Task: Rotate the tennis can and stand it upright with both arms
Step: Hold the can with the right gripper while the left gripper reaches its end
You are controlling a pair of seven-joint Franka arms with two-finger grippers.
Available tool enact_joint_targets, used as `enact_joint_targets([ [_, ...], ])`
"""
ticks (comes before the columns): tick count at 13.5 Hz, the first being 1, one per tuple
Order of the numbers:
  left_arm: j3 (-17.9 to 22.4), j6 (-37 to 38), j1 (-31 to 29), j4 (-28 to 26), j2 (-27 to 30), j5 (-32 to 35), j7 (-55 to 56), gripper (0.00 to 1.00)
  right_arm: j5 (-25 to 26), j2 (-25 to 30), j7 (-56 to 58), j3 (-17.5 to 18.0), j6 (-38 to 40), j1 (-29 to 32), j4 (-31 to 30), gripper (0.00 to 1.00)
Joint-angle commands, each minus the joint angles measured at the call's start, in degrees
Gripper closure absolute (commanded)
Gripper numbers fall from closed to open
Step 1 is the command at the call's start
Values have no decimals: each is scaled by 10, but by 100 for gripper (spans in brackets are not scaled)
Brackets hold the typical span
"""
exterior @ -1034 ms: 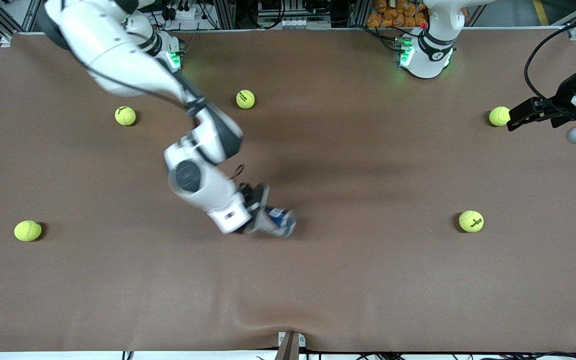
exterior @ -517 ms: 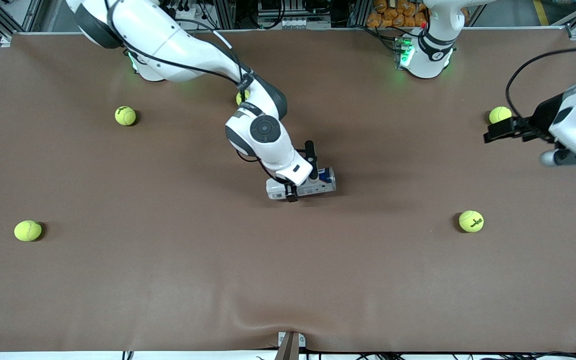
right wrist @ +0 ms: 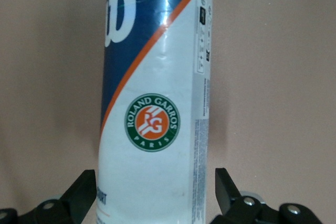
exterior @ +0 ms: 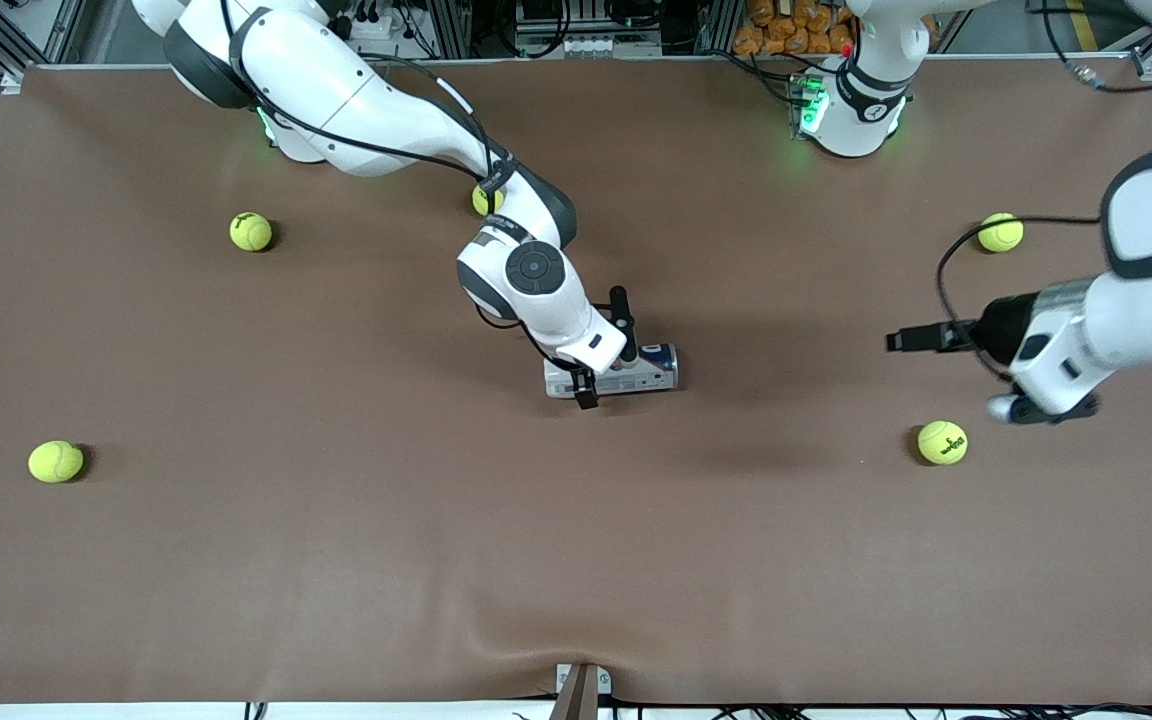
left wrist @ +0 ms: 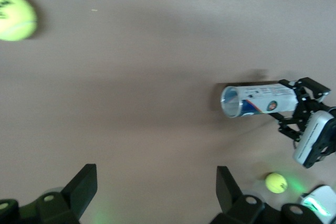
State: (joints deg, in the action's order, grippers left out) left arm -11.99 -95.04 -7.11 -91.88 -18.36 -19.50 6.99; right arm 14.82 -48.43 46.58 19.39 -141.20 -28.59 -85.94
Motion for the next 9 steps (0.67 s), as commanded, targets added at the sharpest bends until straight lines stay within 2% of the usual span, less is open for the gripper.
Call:
enact_joint_targets([
  [1,-12,-37,5,0,-32,-50,-7,0,10,10,0,6,3,-1,3,0],
  [3,-17,-66,9,-17,-54,-96,-7,0,5,18,-5,17,8,1,7,0],
  [5,-23,-109,21,-52,-72,-169,-7,0,-5,32,-14,26,24,15,8,0],
  [8,-25,-163,58,-77,-105,-243,-7,0,-74,91,-68,24,100,44,10,0],
  [9,-25,-168,68,-78,-118,-277,-7,0,-77,115,-98,21,123,64,10,0],
])
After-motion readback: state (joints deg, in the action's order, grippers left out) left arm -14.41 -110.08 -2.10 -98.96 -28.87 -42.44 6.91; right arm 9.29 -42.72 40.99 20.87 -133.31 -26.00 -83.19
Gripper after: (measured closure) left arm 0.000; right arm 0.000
